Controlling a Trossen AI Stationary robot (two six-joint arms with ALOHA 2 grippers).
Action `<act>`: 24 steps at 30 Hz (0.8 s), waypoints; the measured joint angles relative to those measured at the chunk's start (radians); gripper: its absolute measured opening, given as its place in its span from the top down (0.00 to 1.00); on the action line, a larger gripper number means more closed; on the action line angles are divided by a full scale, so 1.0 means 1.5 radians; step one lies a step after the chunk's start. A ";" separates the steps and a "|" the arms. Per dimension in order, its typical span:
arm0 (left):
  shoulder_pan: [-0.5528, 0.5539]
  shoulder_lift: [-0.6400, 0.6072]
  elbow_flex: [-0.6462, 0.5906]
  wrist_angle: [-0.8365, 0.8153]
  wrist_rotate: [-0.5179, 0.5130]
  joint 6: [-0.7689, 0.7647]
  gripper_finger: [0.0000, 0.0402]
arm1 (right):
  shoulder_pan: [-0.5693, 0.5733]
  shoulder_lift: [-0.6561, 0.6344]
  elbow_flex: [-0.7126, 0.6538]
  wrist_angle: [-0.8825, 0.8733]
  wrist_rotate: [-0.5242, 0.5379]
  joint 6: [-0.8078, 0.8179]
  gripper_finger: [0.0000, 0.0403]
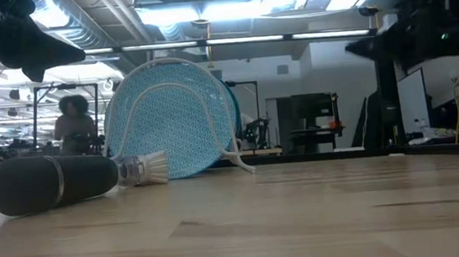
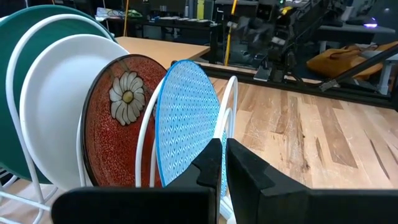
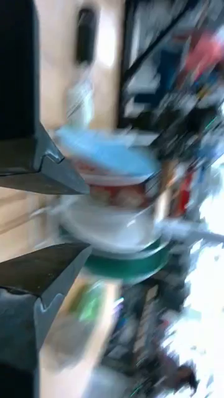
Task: Sort dishes
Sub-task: Return to home position
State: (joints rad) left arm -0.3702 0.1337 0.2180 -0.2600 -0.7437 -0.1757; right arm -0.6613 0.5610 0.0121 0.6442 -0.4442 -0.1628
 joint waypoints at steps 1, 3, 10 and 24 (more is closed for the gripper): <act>0.000 0.000 0.000 0.000 0.000 0.000 0.97 | 0.000 -0.008 0.000 0.015 -0.026 0.005 0.65; 0.000 0.000 0.000 0.000 0.000 0.000 0.97 | 0.000 -0.029 -0.001 0.025 -0.068 0.024 0.65; 0.000 0.000 0.000 0.000 0.000 0.000 0.97 | 0.000 -0.113 -0.001 -0.011 -0.131 0.070 0.65; 0.000 0.000 0.000 0.000 0.000 0.000 0.97 | 0.000 -0.256 -0.003 -0.212 -0.168 0.059 0.65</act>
State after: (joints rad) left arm -0.3704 0.1337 0.2180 -0.2596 -0.7437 -0.1755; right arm -0.6613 0.1768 0.0082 0.3267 -0.6966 -0.0749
